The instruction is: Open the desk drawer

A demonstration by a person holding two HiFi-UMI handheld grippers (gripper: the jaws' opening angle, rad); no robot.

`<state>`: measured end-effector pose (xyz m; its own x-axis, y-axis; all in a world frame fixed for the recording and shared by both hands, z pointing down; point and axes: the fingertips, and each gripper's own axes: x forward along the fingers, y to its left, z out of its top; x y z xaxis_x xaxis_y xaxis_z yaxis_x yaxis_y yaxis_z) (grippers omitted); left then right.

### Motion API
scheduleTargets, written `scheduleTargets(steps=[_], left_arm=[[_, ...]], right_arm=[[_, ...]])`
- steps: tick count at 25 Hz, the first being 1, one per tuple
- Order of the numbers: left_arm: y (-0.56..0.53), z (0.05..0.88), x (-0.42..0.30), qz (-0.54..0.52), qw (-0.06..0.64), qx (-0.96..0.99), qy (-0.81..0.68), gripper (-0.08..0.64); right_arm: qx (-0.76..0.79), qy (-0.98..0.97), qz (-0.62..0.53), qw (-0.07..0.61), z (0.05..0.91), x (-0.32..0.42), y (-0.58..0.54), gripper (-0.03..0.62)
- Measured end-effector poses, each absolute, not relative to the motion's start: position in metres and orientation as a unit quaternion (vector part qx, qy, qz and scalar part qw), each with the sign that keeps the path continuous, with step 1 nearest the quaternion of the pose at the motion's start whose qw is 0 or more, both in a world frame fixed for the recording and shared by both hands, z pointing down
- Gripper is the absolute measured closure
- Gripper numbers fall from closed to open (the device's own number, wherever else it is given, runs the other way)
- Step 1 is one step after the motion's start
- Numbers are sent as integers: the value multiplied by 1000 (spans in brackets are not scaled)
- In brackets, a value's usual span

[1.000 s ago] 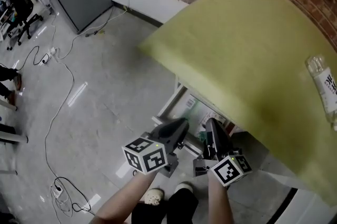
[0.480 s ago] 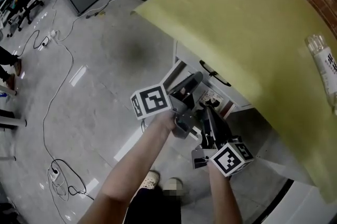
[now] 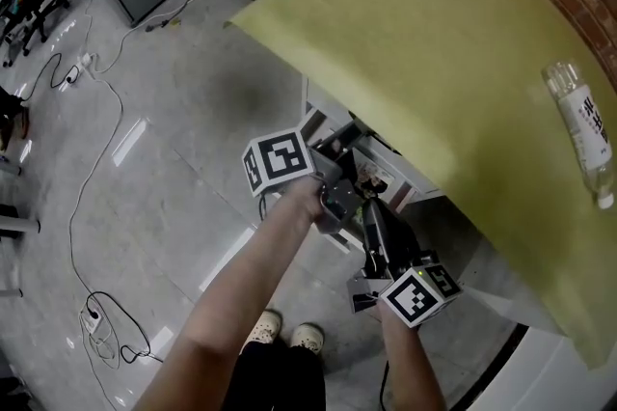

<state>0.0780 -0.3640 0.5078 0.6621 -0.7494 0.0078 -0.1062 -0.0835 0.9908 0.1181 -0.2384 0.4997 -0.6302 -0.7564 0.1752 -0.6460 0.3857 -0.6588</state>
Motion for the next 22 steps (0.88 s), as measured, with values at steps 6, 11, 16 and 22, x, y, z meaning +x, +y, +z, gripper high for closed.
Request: scheduleTargets(steps=[6,11,16,22], left_arm=[[-363,502,75,-281,601,680,-314,476],[-361,498,78,-275,606,676,-315,522],[-358,497,74,-287,622,660,-307,531],[-353,494,75,-285,625,661,-301,532]], right_arm=[[-430,826,-357,70,502,120,-236,578],[-451,817,-355,57,503,124,-234,578],[-451,814,-359,68,497,123,-227,578],[-448,815,-359,73,486,124,-222,578]])
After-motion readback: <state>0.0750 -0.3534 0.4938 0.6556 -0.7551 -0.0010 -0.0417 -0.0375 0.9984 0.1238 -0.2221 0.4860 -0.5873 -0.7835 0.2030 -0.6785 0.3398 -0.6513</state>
